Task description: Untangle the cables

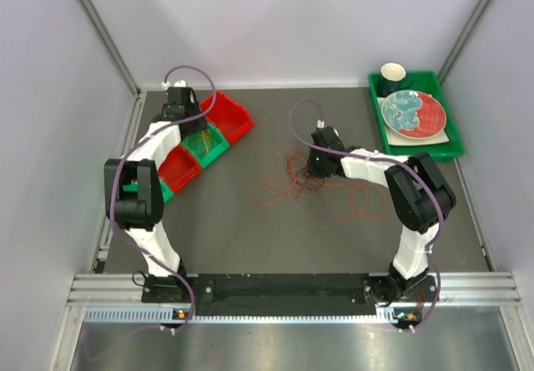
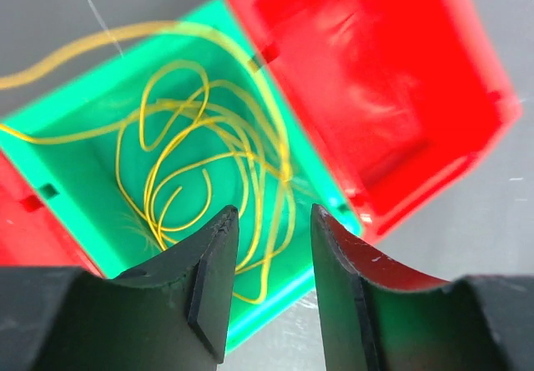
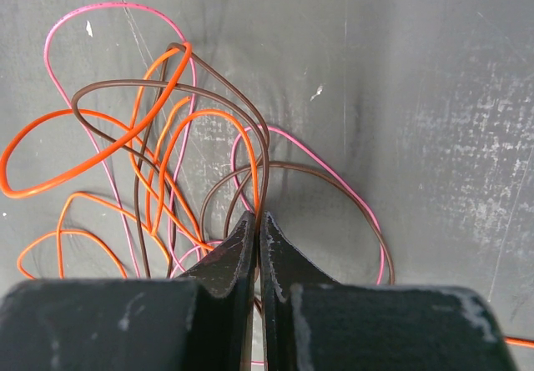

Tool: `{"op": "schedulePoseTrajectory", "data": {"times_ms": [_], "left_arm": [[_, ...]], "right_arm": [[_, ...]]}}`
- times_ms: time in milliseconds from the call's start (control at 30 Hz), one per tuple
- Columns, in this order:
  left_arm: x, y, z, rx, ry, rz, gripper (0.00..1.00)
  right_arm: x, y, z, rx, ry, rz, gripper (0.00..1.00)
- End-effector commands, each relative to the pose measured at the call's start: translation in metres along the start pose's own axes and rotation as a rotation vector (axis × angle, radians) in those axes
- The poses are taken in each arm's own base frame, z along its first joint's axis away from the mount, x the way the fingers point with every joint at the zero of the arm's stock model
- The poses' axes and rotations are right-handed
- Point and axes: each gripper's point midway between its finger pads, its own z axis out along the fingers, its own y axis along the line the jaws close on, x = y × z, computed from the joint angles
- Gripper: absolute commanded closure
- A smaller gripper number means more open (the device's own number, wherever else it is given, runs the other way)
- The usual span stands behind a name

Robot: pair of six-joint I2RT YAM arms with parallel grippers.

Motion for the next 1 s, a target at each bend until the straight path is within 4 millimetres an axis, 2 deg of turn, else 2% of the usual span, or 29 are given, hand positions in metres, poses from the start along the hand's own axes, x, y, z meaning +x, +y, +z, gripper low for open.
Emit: {"op": "schedulePoseTrajectory", "data": {"times_ms": [0, 100, 200, 233, 267, 300, 367, 533, 567, 600, 800, 967], "left_arm": [[-0.054, -0.022, -0.043, 0.07, -0.126, 0.015, 0.55], [-0.07, -0.025, -0.06, 0.071, -0.165, 0.006, 0.55], [-0.092, -0.008, -0.073, -0.022, -0.254, -0.006, 0.53], [-0.096, -0.002, -0.074, -0.059, -0.262, -0.001, 0.45], [-0.093, 0.01, -0.074, -0.128, -0.244, 0.007, 0.42], [-0.102, 0.013, -0.071, -0.16, -0.247, 0.011, 0.41], [-0.105, 0.027, -0.069, -0.236, -0.235, 0.007, 0.38], [-0.102, 0.052, -0.047, -0.311, -0.194, -0.007, 0.36], [-0.11, 0.064, -0.047, -0.335, -0.202, -0.026, 0.35], [-0.104, 0.076, -0.038, -0.373, -0.174, -0.032, 0.36], [-0.094, 0.097, -0.017, -0.466, -0.145, -0.021, 0.38], [-0.094, 0.1, 0.003, -0.413, -0.139, -0.068, 0.43]], "right_arm": [[-0.005, 0.019, 0.003, -0.031, -0.012, -0.017, 1.0], [-0.004, 0.02, 0.003, -0.033, -0.012, -0.018, 1.0], [-0.003, 0.02, 0.003, -0.034, -0.012, -0.019, 1.0], [-0.003, 0.02, 0.003, -0.035, -0.013, -0.017, 1.0], [-0.002, 0.02, 0.003, -0.035, -0.011, -0.019, 1.0], [-0.002, 0.02, 0.004, -0.035, -0.011, -0.02, 1.0], [-0.003, 0.02, 0.004, -0.035, -0.013, -0.02, 1.0], [-0.001, 0.025, 0.004, -0.061, -0.003, -0.019, 1.0], [0.0, 0.025, 0.004, -0.058, 0.001, -0.019, 1.0], [-0.001, 0.025, 0.005, -0.06, 0.0, -0.019, 1.0], [-0.001, 0.026, 0.007, -0.061, 0.005, -0.025, 1.0], [0.0, 0.025, 0.008, -0.058, 0.008, -0.025, 1.0]]}}
